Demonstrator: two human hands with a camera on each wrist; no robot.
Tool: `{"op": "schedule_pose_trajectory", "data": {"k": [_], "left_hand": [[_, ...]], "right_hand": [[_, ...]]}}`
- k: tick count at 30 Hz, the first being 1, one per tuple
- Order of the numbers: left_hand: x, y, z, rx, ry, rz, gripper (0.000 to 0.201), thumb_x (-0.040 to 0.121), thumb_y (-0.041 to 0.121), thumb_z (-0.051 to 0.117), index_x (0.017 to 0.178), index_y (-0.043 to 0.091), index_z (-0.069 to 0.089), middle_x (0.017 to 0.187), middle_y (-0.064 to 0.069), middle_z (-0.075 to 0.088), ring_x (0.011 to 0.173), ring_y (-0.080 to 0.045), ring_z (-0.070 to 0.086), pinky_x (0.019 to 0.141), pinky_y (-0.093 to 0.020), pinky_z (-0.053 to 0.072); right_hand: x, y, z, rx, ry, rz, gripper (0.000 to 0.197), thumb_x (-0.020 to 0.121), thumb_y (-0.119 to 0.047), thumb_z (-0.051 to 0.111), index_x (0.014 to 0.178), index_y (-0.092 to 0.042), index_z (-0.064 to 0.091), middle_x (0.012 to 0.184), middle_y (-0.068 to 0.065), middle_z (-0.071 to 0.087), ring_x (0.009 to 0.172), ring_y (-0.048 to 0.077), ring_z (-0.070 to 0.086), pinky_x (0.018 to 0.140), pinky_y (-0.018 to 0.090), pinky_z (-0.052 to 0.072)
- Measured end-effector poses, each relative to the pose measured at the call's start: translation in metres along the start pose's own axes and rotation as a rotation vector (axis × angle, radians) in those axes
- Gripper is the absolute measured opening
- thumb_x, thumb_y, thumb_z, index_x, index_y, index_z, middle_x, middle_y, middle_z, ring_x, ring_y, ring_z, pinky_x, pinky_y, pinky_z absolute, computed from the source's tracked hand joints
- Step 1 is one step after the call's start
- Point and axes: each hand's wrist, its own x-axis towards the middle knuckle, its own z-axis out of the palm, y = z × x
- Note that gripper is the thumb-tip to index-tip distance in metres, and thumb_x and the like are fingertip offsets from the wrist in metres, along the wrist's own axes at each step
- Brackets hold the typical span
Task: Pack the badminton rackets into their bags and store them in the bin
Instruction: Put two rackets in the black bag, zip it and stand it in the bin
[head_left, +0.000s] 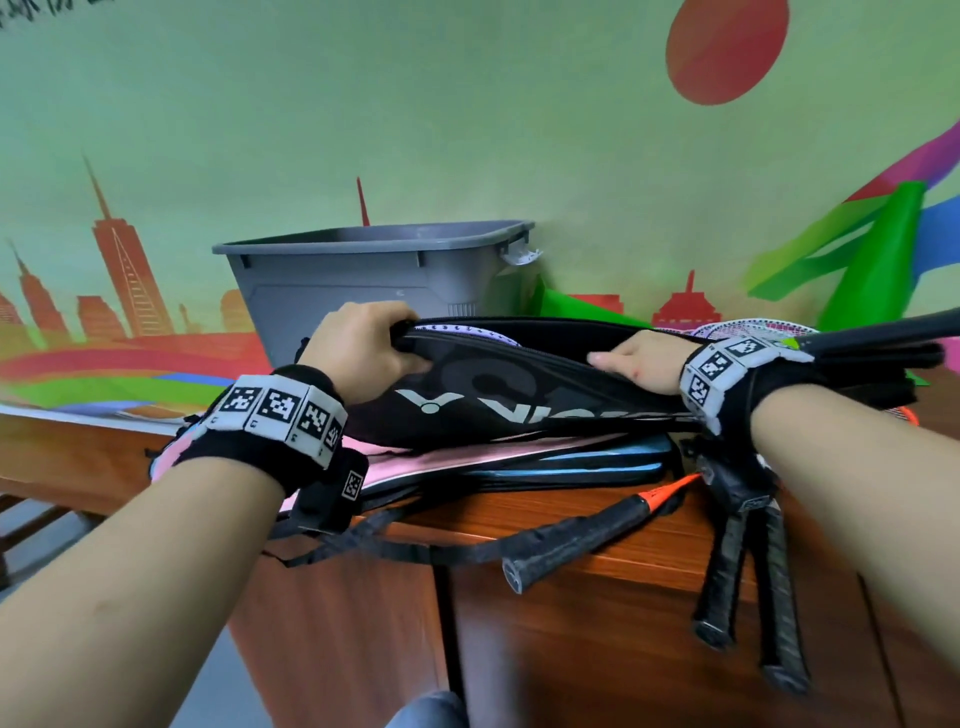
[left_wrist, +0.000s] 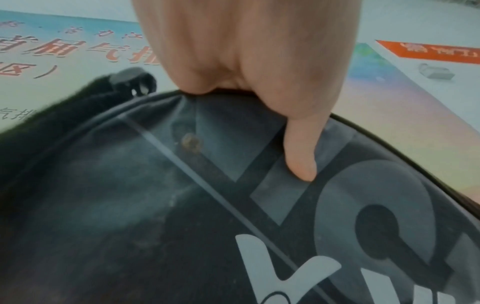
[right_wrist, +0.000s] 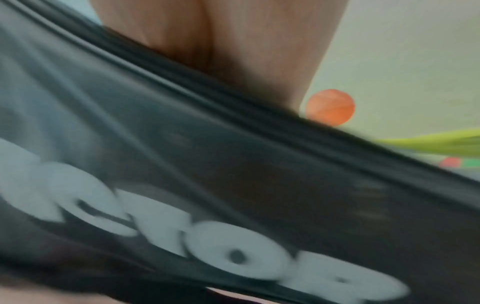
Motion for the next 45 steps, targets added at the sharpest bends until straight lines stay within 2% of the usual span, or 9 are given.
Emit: {"op": "schedule_pose_trajectory", "data": {"k": [4,7,15,20,29,32,38,42,45], "left_hand": [[0.009,0.013,-0.007,-0.035,0.014,-0.023,0.027,0.069,0.032,0.079,0.091,0.024,0.067,0.085,0.003,0.066,0.083,-0.023,0.060,0.074,-0.029,0.047],[0.014,0.016,-0.015,-0.057,0.004,-0.043,0.023,0.066,0.033,0.080,0.081,0.028,0.063,0.078,0.006,0.063,0.080,-0.021,0.060,0.069,-0.027,0.045],[0.009,-0.016,-0.017,0.055,0.116,-0.210,0.059,0.062,0.072,0.067,0.091,0.021,0.067,0.095,0.000,0.069,0.099,-0.026,0.061,0.093,-0.040,0.045],[0.001,-0.040,-0.004,-0.184,0.079,-0.257,0.041,0.076,0.052,0.069,0.072,0.013,0.056,0.066,0.000,0.056,0.073,-0.026,0.054,0.062,-0.031,0.036],[0.008,-0.028,-0.005,-0.228,0.118,-0.167,0.038,0.073,0.048,0.074,0.095,0.018,0.065,0.092,0.003,0.067,0.089,-0.018,0.058,0.077,-0.029,0.044],[0.010,-0.026,-0.002,-0.227,0.124,-0.187,0.035,0.072,0.049,0.074,0.089,0.020,0.065,0.086,0.003,0.067,0.086,-0.020,0.059,0.074,-0.028,0.043],[0.007,-0.021,-0.001,-0.221,0.130,-0.181,0.033,0.073,0.048,0.074,0.078,0.017,0.063,0.072,0.002,0.063,0.075,-0.020,0.057,0.060,-0.029,0.038],[0.004,-0.021,-0.003,-0.224,0.117,-0.173,0.030,0.073,0.046,0.075,0.080,0.020,0.062,0.074,0.003,0.062,0.075,-0.019,0.055,0.060,-0.028,0.034],[0.003,-0.021,-0.003,-0.216,0.109,-0.171,0.031,0.074,0.047,0.074,0.081,0.020,0.061,0.075,0.004,0.061,0.076,-0.018,0.055,0.064,-0.027,0.034]], "right_hand": [[-0.010,-0.051,-0.003,0.146,0.121,-0.232,0.054,0.089,-0.062,0.041,0.119,-0.024,0.066,0.125,-0.003,0.063,0.115,0.018,0.057,0.093,0.025,0.039],[-0.010,-0.073,-0.003,0.243,0.152,-0.333,0.039,0.081,-0.057,0.061,0.109,-0.031,0.068,0.098,-0.007,0.071,0.091,0.014,0.066,0.080,0.025,0.049],[0.008,-0.083,-0.002,0.052,0.237,-0.237,0.024,0.092,-0.035,0.054,0.103,-0.021,0.070,0.094,0.004,0.068,0.089,0.024,0.062,0.077,0.032,0.049],[0.013,-0.090,0.009,0.095,0.340,-0.251,0.029,0.092,-0.025,0.056,0.120,-0.025,0.065,0.109,0.001,0.065,0.104,0.024,0.059,0.090,0.031,0.047],[0.015,-0.102,-0.008,0.169,0.297,-0.232,0.023,0.090,-0.017,0.056,0.105,-0.022,0.073,0.094,0.004,0.071,0.091,0.022,0.062,0.072,0.020,0.039],[0.017,-0.111,-0.005,0.202,0.293,-0.221,0.025,0.088,-0.016,0.054,0.106,-0.019,0.071,0.100,0.006,0.071,0.097,0.024,0.063,0.084,0.026,0.049],[0.013,-0.169,0.006,0.247,0.403,-0.362,0.051,0.079,-0.045,0.066,0.125,-0.024,0.059,0.121,0.000,0.050,0.120,0.017,0.044,0.101,0.030,0.037],[0.016,-0.182,0.004,0.141,0.426,-0.326,0.023,0.083,-0.038,0.060,0.083,-0.020,0.073,0.082,0.000,0.059,0.094,0.020,0.054,0.078,0.029,0.043],[0.012,-0.184,-0.001,0.142,0.460,-0.305,0.030,0.086,-0.017,0.049,0.058,-0.016,0.060,0.060,0.001,0.052,0.071,0.025,0.052,0.063,0.027,0.038]]}}
